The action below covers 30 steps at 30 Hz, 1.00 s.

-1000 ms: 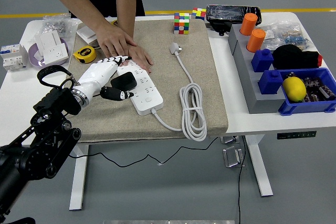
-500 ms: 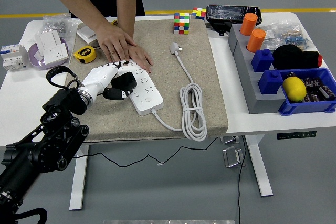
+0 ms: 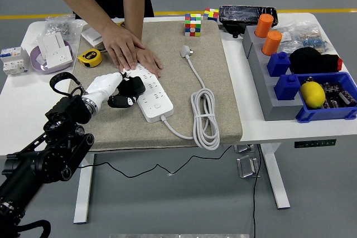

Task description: Pick up the plug,place it near the board,insert it into the board,press the button

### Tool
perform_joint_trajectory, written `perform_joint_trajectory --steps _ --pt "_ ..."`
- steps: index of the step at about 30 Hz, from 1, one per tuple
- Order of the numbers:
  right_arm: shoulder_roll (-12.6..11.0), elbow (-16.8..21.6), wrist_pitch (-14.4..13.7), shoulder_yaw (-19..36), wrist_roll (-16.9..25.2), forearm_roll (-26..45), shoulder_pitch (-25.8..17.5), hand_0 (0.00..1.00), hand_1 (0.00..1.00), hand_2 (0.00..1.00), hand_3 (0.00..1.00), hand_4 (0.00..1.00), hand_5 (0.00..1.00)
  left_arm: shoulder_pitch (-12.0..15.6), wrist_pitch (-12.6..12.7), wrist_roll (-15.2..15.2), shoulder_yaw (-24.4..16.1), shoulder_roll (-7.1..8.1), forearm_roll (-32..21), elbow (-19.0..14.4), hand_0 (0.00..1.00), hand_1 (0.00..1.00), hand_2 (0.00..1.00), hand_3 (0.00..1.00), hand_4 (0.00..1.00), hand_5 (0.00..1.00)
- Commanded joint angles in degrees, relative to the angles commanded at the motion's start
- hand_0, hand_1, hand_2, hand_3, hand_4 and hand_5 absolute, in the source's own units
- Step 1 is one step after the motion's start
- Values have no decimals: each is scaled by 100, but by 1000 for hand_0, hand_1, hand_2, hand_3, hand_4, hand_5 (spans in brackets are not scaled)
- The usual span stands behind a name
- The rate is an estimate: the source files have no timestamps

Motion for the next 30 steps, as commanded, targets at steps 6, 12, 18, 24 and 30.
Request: perform_joint_trajectory --steps 6,12,18,24,30 --pt "4 -6 5 -17 -3 22 -4 802 779 765 784 998 998 4 141 -46 11 1 0 23 574 583 473 445 428 458" --pt "6 -8 9 9 -1 16 11 802 779 765 784 998 998 -45 228 -72 -7 -11 0 81 539 522 438 385 365 411" --pt "5 -10 4 37 -3 10 19 801 779 764 784 998 998 -9 278 -136 -126 -18 0 64 517 510 429 336 330 351" --pt "21 -11 9 46 -5 14 6 801 779 764 784 998 998 53 287 -183 -338 12 0 -130 507 507 429 309 321 330" --pt "33 -8 1 105 -1 -10 11 801 779 764 784 998 998 200 312 -229 -712 39 0 -364 502 512 429 311 328 323"
